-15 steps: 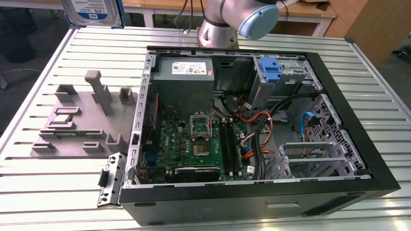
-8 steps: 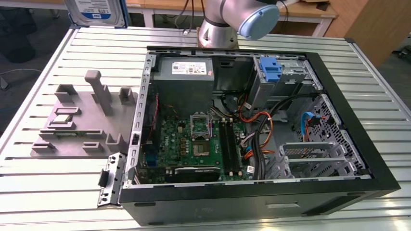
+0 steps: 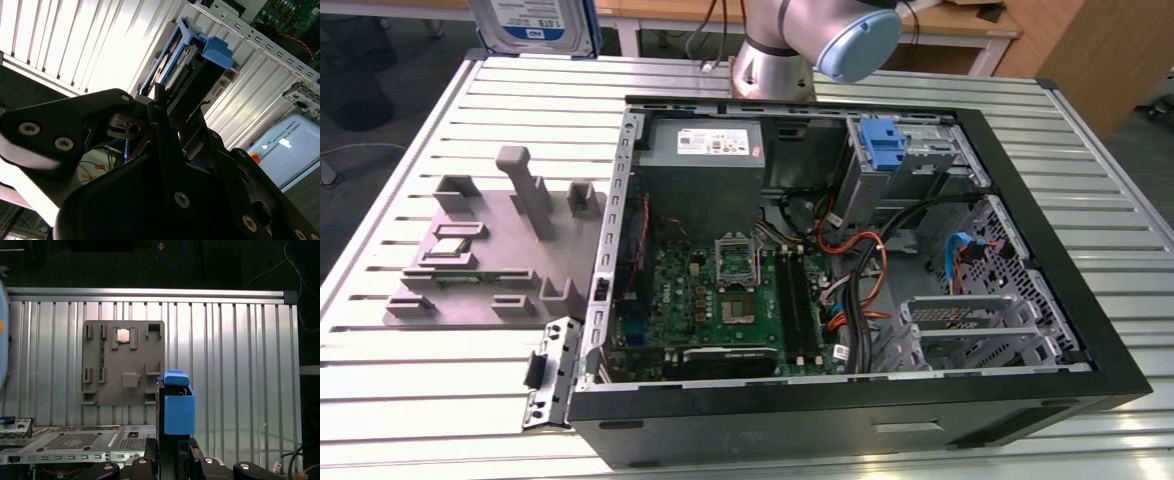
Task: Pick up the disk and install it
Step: 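Pick up the disk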
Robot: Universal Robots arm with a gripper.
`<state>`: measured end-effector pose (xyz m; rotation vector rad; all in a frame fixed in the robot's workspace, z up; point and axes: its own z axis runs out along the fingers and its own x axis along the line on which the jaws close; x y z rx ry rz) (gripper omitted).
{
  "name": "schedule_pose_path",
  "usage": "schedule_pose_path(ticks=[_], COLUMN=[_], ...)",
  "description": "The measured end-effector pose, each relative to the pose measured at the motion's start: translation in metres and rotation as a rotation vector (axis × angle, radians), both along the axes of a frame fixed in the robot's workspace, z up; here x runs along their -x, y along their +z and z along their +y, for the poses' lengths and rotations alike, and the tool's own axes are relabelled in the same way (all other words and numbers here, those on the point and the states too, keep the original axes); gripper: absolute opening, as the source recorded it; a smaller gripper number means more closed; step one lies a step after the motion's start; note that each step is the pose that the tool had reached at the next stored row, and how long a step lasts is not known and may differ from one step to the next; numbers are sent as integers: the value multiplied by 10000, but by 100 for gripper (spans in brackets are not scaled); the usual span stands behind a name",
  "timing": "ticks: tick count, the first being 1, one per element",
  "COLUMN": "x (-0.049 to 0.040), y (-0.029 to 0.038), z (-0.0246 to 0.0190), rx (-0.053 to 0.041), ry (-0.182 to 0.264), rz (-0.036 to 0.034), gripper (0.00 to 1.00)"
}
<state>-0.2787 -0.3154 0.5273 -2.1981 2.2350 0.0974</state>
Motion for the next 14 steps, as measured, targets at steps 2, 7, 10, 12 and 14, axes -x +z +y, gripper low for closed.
schedule_pose_path(ticks=[2,7,10,12,14], x=[-25,-86,-97,-97,-98], y=[0,0,0,0,0], z=[1,2,2,2,2], rx=[0,0,0,0,0], ry=[0,-1,-1,-1,-1], rz=[0,0,0,-1,0], gripper=[35,35,35,35,35])
